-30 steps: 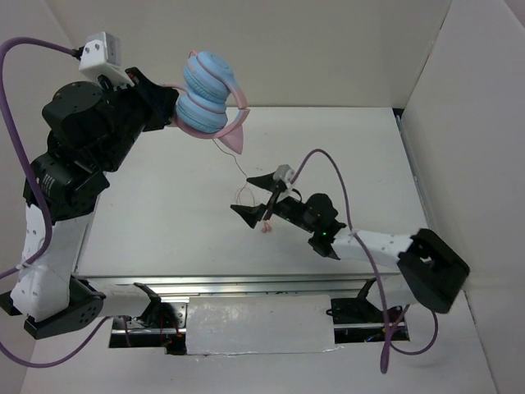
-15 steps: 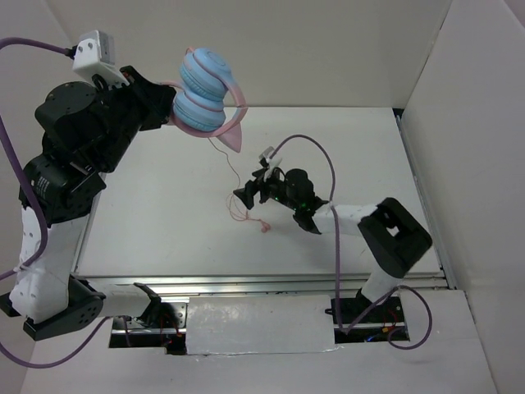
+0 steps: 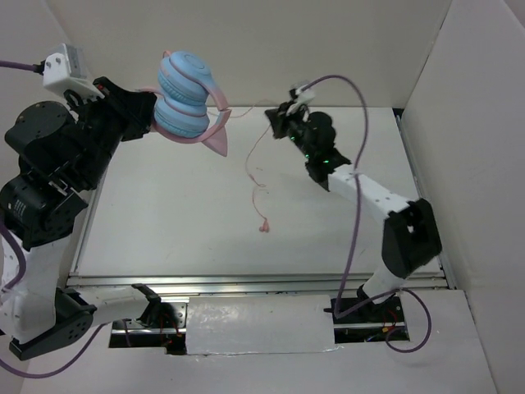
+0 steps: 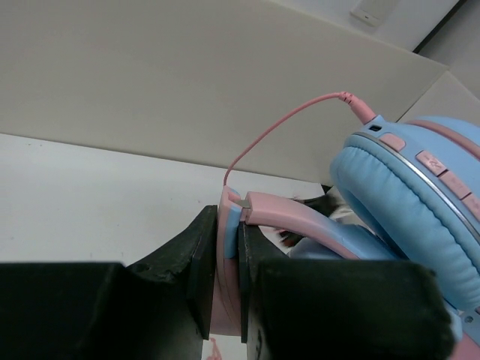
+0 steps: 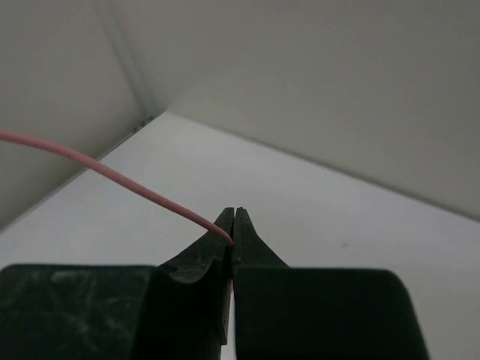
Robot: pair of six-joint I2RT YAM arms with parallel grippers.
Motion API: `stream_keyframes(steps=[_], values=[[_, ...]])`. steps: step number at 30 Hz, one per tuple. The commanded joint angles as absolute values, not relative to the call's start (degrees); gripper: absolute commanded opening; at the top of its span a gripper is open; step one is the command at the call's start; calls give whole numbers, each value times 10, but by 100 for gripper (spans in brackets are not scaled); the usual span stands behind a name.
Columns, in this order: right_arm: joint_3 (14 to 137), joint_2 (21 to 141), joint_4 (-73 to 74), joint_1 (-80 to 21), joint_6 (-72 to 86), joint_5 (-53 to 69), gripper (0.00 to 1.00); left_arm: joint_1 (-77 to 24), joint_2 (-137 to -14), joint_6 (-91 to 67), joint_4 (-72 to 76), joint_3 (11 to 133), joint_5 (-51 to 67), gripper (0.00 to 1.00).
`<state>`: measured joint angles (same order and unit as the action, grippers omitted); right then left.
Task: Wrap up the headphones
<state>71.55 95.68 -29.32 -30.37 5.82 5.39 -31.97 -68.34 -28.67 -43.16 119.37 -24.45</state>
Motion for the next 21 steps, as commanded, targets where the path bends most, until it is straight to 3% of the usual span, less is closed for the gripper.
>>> stream_keyframes(steps=[1, 5, 10, 16, 21], values=[[738, 797, -264, -281, 19, 2, 0, -318, -650, -301, -344, 1175, -261, 0], [703, 716, -302, -274, -29, -19, 0, -318, -647, -302, -337, 1165, -263, 0], [798, 750, -108, -253, -18, 39, 0, -318, -644, -317, -328, 1149, -261, 0], [582, 736, -170, -272, -1, 18, 0, -318, -642, -323, -317, 1125, -280, 0], [484, 713, -152, -298, 47, -14, 0, -318, -660, -325, -314, 1116, -315, 0]])
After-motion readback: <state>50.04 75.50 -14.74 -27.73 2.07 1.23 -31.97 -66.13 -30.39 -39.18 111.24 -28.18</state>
